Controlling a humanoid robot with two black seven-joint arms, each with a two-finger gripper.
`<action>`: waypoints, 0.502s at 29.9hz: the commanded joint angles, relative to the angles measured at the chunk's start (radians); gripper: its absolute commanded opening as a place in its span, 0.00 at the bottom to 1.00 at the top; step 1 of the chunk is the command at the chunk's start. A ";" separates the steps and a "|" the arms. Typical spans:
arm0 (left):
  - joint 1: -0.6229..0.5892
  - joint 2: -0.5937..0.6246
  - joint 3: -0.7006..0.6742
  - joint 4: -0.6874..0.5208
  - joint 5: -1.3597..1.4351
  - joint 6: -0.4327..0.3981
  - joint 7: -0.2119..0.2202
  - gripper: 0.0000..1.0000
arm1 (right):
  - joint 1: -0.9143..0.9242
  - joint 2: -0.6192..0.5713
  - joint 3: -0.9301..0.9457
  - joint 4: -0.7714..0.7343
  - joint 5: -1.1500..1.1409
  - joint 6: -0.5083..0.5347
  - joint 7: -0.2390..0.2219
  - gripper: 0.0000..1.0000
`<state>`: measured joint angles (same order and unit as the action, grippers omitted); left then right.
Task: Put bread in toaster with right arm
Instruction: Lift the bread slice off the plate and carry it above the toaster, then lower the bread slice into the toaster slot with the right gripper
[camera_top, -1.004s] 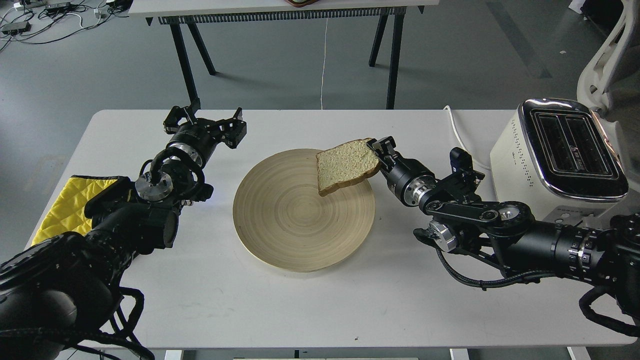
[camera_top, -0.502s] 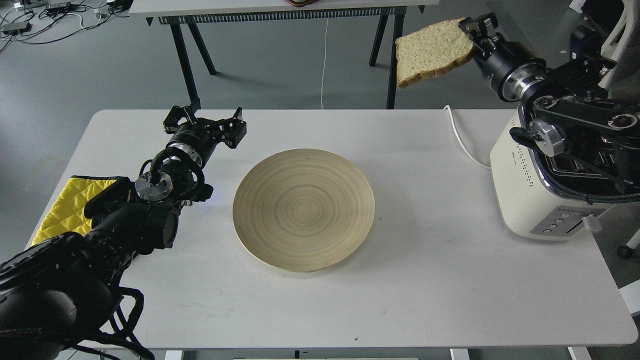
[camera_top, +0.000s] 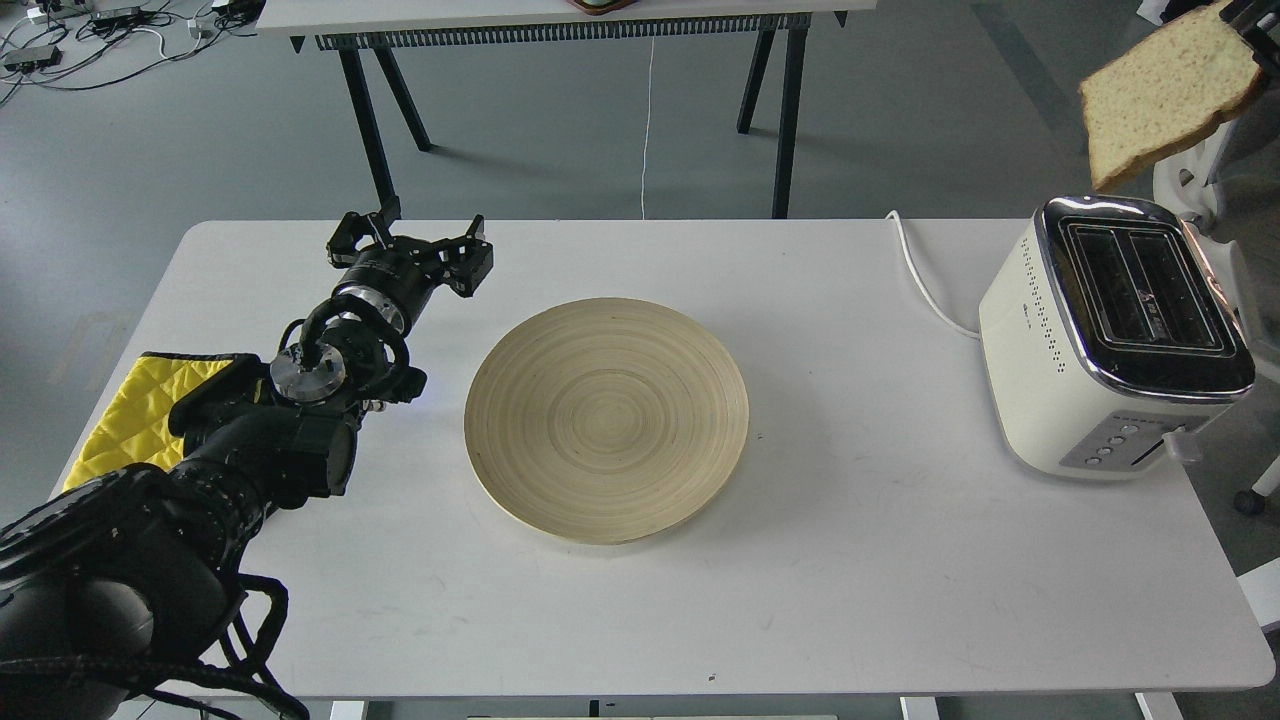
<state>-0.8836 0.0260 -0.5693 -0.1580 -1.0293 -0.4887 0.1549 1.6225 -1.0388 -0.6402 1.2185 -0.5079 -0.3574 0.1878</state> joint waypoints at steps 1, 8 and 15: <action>0.000 0.000 0.000 0.000 0.000 0.000 0.000 1.00 | 0.002 -0.047 -0.048 0.039 -0.018 -0.009 -0.004 0.10; 0.000 0.000 0.000 0.000 0.000 0.000 0.000 1.00 | -0.010 -0.078 -0.107 0.119 -0.018 -0.037 -0.004 0.10; 0.000 0.000 0.000 0.000 0.000 0.000 0.000 1.00 | -0.032 -0.069 -0.115 0.165 -0.014 -0.074 -0.004 0.10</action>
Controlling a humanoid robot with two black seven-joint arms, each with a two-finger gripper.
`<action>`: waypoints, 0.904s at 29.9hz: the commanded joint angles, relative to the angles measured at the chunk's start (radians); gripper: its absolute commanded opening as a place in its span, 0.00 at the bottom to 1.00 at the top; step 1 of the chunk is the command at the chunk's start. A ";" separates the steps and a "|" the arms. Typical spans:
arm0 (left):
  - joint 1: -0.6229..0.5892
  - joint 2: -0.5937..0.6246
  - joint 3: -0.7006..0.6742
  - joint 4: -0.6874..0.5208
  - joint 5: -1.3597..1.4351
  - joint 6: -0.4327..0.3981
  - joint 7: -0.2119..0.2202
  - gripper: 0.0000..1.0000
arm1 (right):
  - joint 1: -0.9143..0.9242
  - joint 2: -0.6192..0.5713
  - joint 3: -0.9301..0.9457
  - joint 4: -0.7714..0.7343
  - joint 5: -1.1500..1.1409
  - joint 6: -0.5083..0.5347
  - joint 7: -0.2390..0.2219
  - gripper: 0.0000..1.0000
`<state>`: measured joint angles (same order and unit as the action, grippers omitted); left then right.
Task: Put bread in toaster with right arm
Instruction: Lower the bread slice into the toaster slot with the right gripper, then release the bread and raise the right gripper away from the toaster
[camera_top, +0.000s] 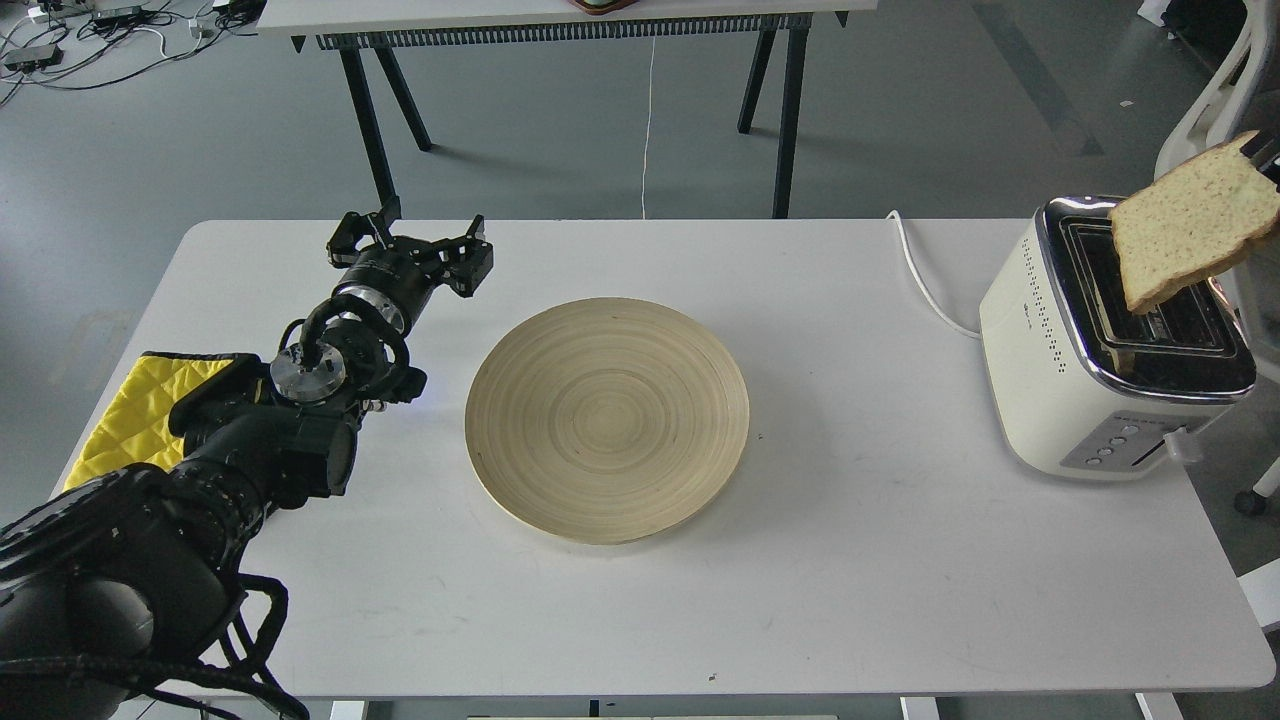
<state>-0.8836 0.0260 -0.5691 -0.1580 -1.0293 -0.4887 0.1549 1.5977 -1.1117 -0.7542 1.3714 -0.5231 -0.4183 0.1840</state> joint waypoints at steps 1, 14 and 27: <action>0.000 0.000 -0.002 0.000 0.000 0.000 0.000 1.00 | -0.011 0.006 0.000 0.012 0.002 -0.016 0.000 0.10; 0.000 0.000 0.000 0.000 0.000 0.000 0.000 1.00 | -0.024 0.019 -0.008 0.008 0.009 -0.016 -0.003 0.10; 0.000 0.000 0.000 0.000 0.000 0.000 0.000 1.00 | -0.054 0.061 0.010 0.006 0.014 -0.037 -0.003 0.92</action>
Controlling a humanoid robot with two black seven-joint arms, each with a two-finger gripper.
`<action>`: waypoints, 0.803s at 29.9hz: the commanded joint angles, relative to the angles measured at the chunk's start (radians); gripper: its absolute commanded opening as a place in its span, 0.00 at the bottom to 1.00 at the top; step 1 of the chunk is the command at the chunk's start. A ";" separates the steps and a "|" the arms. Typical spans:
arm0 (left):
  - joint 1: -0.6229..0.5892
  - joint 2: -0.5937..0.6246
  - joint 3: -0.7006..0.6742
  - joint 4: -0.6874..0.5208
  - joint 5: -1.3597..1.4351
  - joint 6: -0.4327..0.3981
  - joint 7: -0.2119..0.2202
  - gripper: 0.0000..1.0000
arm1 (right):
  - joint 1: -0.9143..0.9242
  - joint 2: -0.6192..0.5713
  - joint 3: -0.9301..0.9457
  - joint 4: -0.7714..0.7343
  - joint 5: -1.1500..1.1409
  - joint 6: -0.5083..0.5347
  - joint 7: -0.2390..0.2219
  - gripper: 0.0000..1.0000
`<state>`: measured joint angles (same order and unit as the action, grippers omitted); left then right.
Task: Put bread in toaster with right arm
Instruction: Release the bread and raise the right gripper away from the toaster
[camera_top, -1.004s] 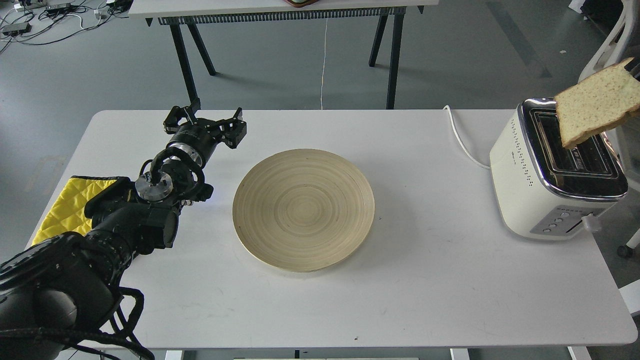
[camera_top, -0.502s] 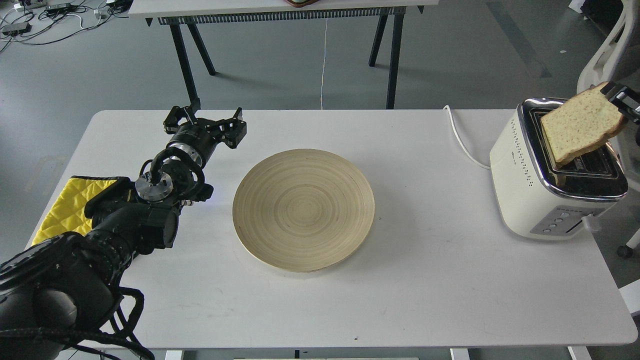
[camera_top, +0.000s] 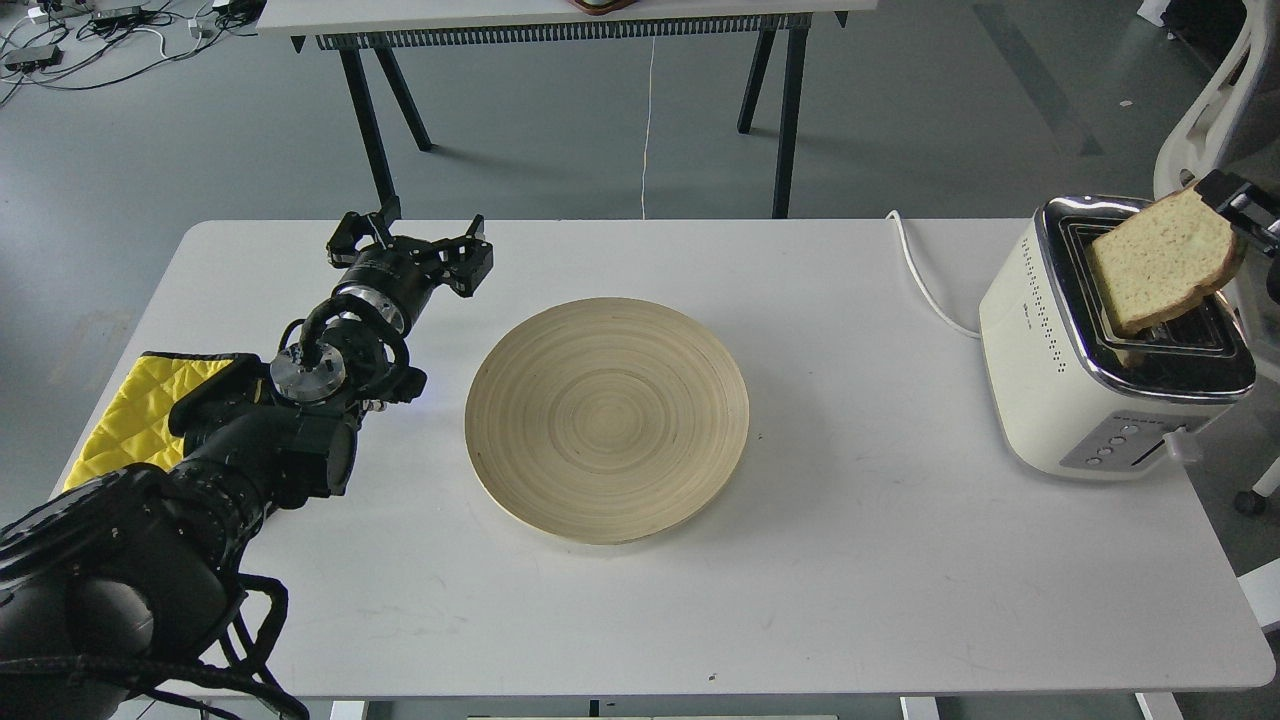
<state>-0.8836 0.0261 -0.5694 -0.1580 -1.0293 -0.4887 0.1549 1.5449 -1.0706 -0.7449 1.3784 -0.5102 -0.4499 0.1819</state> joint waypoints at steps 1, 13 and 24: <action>0.000 0.000 0.000 0.000 0.000 0.000 0.000 1.00 | -0.003 0.027 0.001 -0.001 0.001 -0.006 -0.001 0.97; 0.000 0.000 0.000 0.000 0.000 0.000 0.000 1.00 | -0.069 0.147 0.321 0.087 0.176 -0.006 0.002 0.97; 0.000 0.000 0.000 0.000 0.000 0.000 0.000 1.00 | -0.385 0.510 0.717 -0.090 0.401 0.159 0.102 0.98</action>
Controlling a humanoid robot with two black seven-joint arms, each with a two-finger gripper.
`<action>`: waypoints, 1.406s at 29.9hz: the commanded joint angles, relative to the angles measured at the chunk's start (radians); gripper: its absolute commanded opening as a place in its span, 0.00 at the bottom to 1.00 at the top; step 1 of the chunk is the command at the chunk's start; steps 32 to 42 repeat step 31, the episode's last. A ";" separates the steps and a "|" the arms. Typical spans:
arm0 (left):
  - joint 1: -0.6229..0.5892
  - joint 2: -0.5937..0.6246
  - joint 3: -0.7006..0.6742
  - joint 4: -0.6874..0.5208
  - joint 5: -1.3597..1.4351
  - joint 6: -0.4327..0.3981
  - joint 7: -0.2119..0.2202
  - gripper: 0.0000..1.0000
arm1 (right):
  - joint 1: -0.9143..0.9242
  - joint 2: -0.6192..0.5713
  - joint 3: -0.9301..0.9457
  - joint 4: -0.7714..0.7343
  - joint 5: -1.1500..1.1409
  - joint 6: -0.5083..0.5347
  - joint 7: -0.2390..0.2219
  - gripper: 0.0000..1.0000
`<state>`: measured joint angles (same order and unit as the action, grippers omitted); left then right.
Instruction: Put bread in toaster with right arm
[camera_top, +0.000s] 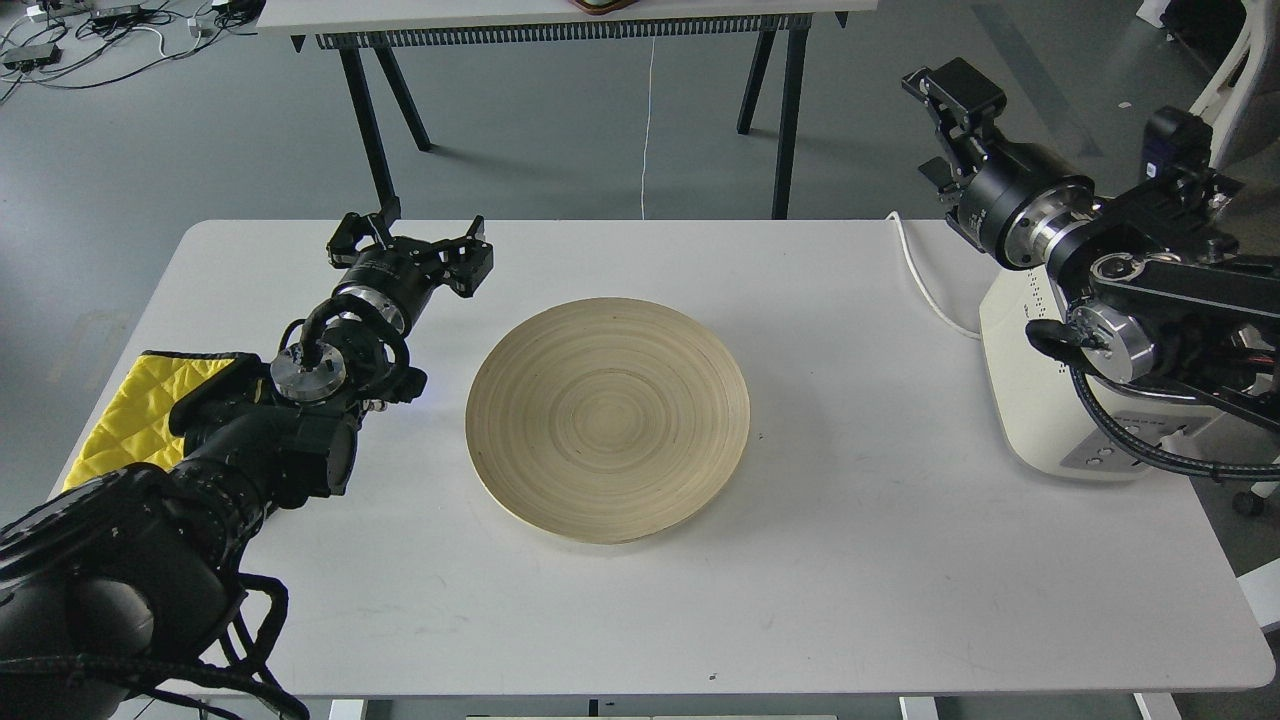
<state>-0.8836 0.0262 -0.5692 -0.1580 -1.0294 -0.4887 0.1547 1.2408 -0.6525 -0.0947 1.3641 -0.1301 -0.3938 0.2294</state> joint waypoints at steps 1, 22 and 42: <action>0.000 0.000 0.000 0.000 0.000 0.000 0.000 1.00 | -0.110 0.120 0.091 -0.115 0.033 0.168 0.082 0.98; 0.000 0.000 -0.001 0.000 0.000 0.000 0.000 1.00 | -0.307 0.321 0.156 -0.582 0.326 0.882 0.259 0.99; 0.000 0.000 -0.001 0.000 0.000 0.000 0.000 1.00 | -0.334 0.327 0.150 -0.580 0.322 0.882 0.259 0.99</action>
